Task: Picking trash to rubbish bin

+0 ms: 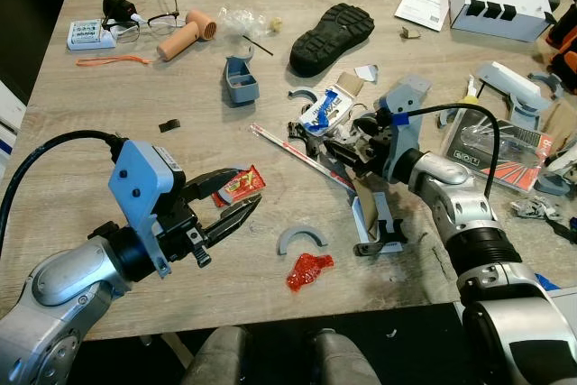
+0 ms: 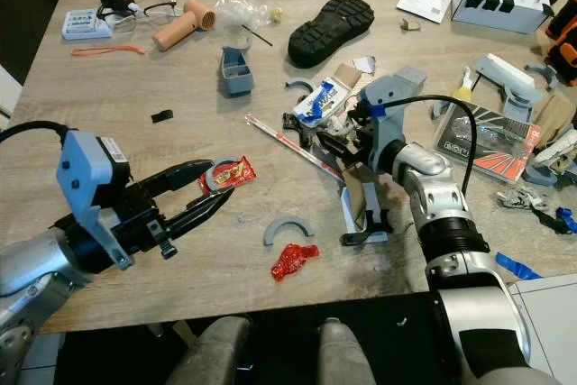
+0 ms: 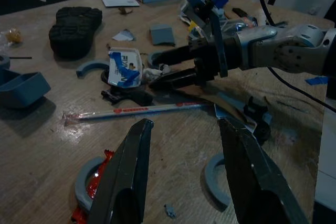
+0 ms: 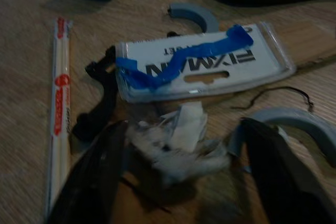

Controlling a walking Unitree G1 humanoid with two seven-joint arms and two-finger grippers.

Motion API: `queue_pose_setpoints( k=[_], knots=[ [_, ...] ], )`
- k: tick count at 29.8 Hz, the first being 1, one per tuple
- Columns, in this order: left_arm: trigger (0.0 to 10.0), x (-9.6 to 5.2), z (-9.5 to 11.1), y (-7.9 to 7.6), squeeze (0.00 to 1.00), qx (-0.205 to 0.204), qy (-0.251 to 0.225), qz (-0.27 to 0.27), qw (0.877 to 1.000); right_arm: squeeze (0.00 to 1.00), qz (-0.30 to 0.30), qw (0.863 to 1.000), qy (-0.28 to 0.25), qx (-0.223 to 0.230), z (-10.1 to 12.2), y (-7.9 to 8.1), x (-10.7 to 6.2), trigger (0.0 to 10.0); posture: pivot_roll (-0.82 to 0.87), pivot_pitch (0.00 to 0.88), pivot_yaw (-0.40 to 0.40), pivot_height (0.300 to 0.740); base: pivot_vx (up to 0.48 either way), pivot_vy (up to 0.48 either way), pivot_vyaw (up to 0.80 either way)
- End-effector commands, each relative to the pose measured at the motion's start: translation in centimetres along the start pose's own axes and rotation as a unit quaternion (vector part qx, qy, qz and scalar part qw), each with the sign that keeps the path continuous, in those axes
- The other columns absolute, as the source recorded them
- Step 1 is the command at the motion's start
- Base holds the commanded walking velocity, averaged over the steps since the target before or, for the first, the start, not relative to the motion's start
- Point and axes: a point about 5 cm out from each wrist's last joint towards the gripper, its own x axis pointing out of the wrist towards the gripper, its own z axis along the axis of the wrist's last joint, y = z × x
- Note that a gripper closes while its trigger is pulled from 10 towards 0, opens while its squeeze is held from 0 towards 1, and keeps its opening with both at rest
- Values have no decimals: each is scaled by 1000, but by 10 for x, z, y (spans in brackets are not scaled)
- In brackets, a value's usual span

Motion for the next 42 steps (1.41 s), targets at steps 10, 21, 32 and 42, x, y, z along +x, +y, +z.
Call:
queue_pose_setpoints(
  k=[10,21,32,42],
  knots=[
    [10000,5,0,-8,0,-10,-7,-16,1000,0,-34,995,91,33,-38,-8,-14,0,-1,215,-52,740,0,0,0],
    [10000,11,-1,-9,0,-7,-15,-18,1000,0,-82,993,36,78,-20,-29,-20,0,-8,187,-56,740,0,0,0],
    [10000,19,1,-9,0,-12,-29,-26,999,0,-108,984,-67,122,21,-52,-31,0,-26,167,-55,740,0,0,0],
    [10000,35,1,-9,0,-15,-50,-34,998,0,-40,969,-189,156,69,-52,-43,0,-51,114,-51,740,0,0,0]
  ],
)
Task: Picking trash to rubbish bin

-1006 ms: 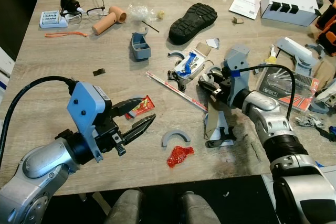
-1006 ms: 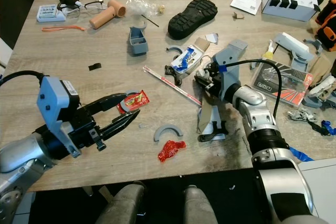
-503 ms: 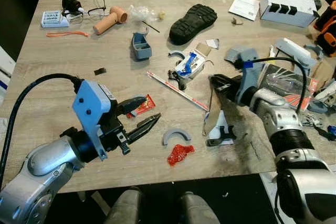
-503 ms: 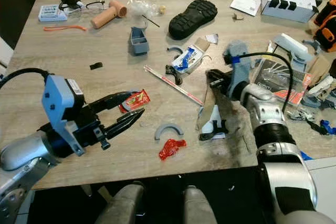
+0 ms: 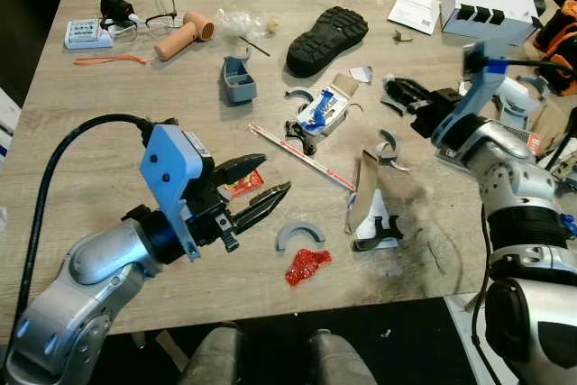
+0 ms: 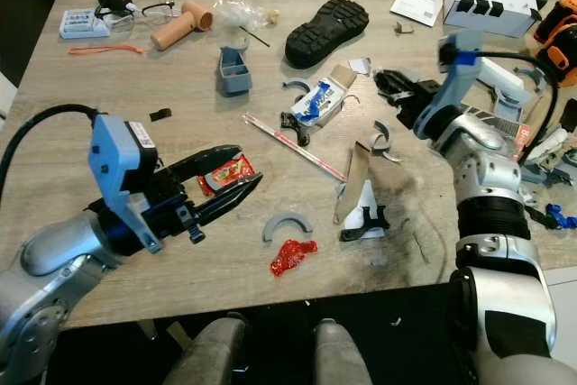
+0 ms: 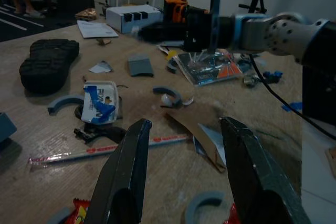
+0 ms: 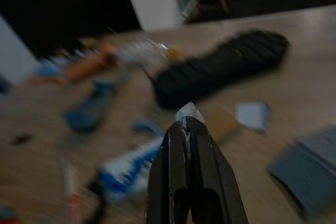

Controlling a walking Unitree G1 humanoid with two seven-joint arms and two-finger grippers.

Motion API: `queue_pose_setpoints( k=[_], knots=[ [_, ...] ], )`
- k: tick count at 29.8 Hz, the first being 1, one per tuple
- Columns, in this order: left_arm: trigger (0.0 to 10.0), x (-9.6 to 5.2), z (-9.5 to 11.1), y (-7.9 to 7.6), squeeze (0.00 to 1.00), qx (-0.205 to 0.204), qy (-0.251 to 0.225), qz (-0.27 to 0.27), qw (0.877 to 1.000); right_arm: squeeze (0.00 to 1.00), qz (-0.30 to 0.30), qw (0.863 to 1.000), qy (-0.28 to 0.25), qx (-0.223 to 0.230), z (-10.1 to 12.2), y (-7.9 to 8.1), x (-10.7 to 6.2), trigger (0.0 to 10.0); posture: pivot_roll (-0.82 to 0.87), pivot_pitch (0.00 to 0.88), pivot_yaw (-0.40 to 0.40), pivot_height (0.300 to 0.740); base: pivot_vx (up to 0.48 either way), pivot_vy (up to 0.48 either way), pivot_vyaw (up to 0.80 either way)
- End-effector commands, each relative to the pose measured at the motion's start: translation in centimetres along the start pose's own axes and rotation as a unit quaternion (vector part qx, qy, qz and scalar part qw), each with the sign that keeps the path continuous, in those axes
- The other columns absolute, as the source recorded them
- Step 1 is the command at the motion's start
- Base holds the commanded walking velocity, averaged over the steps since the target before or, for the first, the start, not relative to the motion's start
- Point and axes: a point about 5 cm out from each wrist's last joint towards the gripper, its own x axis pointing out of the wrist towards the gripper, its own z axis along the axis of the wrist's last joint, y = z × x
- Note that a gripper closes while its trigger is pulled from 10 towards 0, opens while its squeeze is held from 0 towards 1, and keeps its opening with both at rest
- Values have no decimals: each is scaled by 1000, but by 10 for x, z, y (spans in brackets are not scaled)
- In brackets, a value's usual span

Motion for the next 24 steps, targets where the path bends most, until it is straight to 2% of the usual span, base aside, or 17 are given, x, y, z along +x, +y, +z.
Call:
queue_pose_setpoints(
  k=[1,4,6,7,10,14,17,19,20,23,24],
  knots=[
    [10000,7,-5,0,0,-3,-4,4,1000,0,39,999,-24,15,14,7,-3,0,-58,96,-50,740,0,0,0],
    [10000,14,-7,5,0,-3,-7,12,1000,0,73,997,-22,13,15,17,-4,0,-66,77,-45,740,0,0,0],
    [10000,19,-10,9,0,0,-3,18,1000,0,92,996,-10,3,10,26,-5,2706,-70,60,-44,740,0,0,0],
    [10000,22,-12,12,0,3,1,21,1000,0,93,996,-6,1,8,29,-4,10000,-74,42,-40,740,0,0,0],
    [10000,27,-20,21,0,5,13,34,999,0,105,995,-2,-4,4,37,-4,10000,-86,11,-23,740,0,0,0],
    [10000,31,-27,29,0,5,20,44,999,0,103,995,-1,-15,3,41,-3,10000,-89,0,-14,740,0,0,0],
    [10000,37,-36,49,0,10,29,85,996,0,100,995,-14,-24,6,48,1,10000,-99,0,8,740,0,0,0],
    [10000,39,-40,60,0,-6,20,110,994,0,97,995,-13,-27,-1,54,1,10000,-99,0,8,740,0,0,0],
    [10000,41,-45,68,0,-12,20,129,991,0,88,996,-10,-30,-11,59,2,10000,-86,0,3,740,0,0,0],
    [10000,43,-49,72,0,-15,20,140,990,0,82,996,-8,-31,-18,61,3,10000,-86,0,3,740,0,0,0],
    [10000,45,-57,77,0,-18,27,154,988,0,73,997,-5,-28,-29,64,3,10000,-86,0,4,740,0,0,0]
  ],
)
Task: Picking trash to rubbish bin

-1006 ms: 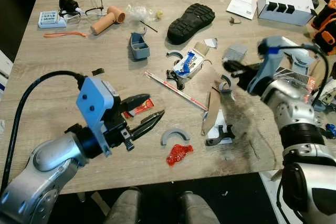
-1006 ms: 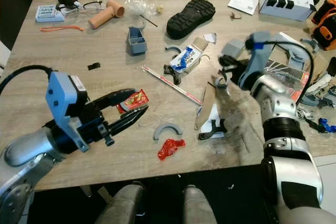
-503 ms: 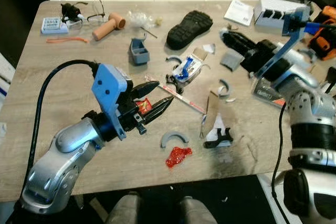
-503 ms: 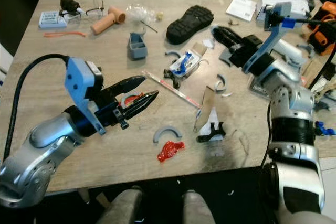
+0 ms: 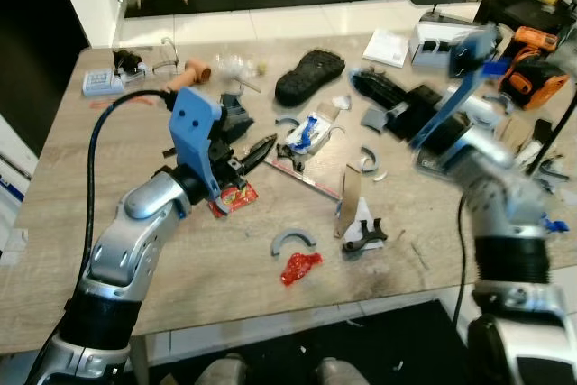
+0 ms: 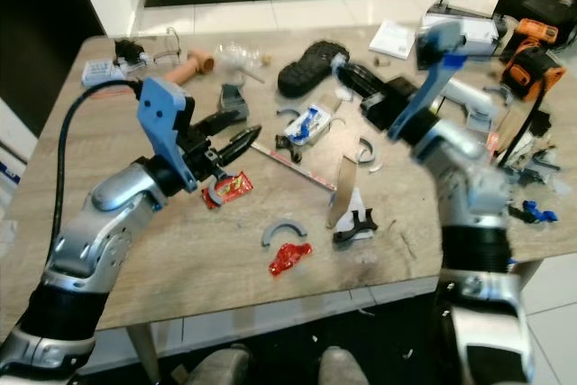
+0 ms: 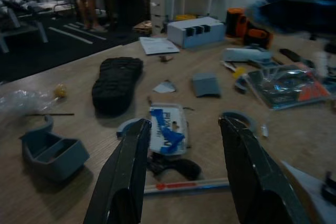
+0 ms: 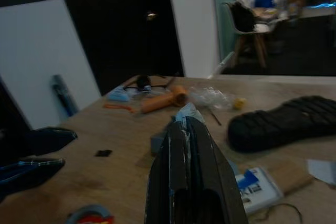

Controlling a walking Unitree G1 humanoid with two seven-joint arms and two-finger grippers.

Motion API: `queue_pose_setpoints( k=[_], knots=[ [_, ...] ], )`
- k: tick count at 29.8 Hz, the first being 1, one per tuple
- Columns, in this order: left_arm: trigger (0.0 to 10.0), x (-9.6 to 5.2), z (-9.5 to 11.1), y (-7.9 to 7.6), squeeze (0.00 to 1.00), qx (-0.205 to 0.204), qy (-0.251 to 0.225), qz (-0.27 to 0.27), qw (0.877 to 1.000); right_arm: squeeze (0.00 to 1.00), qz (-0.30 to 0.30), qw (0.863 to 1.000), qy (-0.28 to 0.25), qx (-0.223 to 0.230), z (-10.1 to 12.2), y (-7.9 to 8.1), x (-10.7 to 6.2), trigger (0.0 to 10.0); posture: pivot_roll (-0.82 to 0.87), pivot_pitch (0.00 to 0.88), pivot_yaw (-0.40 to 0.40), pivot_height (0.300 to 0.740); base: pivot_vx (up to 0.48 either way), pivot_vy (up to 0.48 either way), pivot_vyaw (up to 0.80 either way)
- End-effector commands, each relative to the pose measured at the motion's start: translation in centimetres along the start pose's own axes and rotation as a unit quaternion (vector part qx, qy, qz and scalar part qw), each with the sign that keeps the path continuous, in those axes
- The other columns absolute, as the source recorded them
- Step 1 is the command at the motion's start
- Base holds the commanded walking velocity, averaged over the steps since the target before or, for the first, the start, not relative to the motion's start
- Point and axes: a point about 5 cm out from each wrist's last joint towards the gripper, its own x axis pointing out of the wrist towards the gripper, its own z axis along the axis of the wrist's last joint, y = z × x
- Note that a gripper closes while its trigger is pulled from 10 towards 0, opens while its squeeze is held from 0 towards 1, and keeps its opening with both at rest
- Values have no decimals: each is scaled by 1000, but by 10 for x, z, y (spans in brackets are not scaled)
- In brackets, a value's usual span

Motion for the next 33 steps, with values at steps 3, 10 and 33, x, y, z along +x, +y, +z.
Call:
queue_pose_setpoints(
  k=[3,10,33],
  knots=[
    [10000,5,-14,5,0,-29,4,31,999,0,-17,1000,9,-15,-21,8,0,10000,-70,0,4,740,0,0,0],
    [10000,8,-44,4,0,-71,22,96,993,0,-46,998,22,37,-65,22,-5,10000,-52,0,-7,740,0,0,0],
    [10000,17,-58,4,0,-89,11,77,993,0,-47,998,25,32,-73,13,-8,10000,-82,0,2,740,0,0,0]
  ],
)
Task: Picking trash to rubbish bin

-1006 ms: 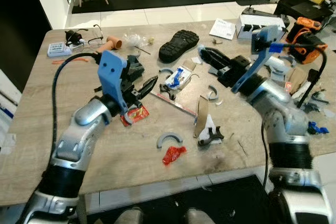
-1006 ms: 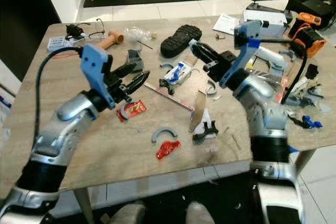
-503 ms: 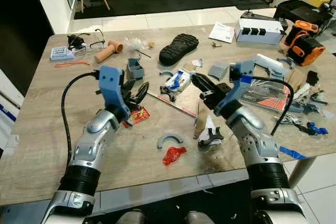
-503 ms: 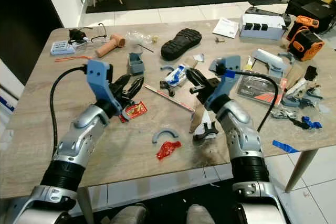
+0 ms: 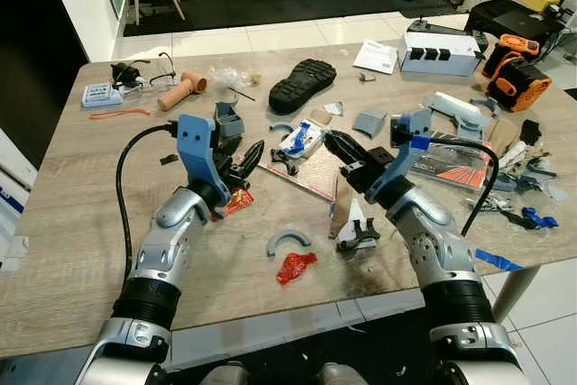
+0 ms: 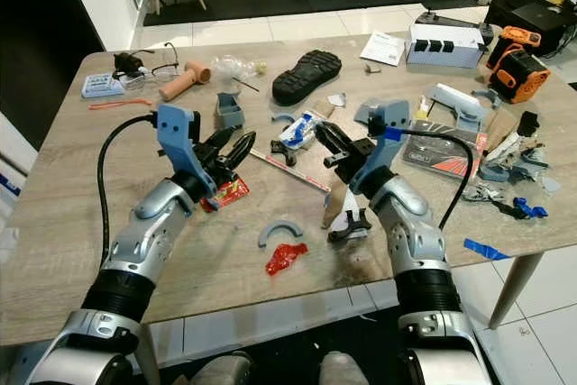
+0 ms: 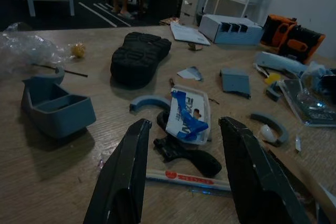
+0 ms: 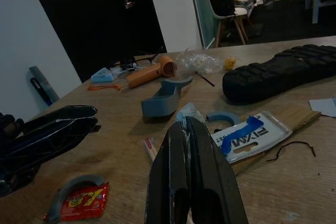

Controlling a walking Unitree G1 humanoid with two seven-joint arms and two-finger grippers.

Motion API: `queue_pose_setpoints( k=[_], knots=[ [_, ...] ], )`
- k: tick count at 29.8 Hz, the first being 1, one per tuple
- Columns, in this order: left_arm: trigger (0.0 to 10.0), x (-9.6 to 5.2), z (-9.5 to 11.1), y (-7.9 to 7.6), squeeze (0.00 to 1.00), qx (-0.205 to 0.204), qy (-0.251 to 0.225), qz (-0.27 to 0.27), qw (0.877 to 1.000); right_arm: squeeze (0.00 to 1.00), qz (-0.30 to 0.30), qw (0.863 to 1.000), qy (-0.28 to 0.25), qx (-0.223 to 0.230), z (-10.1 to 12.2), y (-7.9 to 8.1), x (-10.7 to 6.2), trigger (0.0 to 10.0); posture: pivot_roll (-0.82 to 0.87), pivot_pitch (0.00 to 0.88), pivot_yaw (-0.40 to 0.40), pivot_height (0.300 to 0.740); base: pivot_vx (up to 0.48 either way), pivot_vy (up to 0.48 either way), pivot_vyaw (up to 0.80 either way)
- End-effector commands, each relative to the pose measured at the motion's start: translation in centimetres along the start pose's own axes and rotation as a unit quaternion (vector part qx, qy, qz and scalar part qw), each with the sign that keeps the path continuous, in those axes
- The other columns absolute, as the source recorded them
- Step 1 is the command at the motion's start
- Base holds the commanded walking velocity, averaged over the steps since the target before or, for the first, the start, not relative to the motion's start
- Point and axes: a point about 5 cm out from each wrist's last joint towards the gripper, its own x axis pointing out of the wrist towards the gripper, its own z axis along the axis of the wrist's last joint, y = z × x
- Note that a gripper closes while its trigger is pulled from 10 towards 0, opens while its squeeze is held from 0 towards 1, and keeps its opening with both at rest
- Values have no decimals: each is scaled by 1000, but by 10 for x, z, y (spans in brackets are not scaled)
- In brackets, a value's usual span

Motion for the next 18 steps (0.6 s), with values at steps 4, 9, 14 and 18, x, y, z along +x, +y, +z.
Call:
queue_pose_setpoints(
  k=[4,9,14,18],
  knots=[
    [10000,5,-4,-5,0,13,13,-15,1000,0,3,1000,0,-1,1,-2,2,10000,-82,0,2,740,-124,0,0],
    [10000,6,-4,-5,0,15,13,-18,1000,0,5,1000,-1,1,1,-2,1,10000,-81,0,3,740,-269,0,0],
    [10000,6,-4,-5,0,17,15,-22,1000,0,6,1000,-2,2,2,-1,2,10000,-82,0,6,740,-270,0,0],
    [10000,6,-5,-4,0,17,16,-24,999,0,7,1000,-4,2,2,-1,3,10000,-81,0,7,740,-269,0,0]
  ],
)
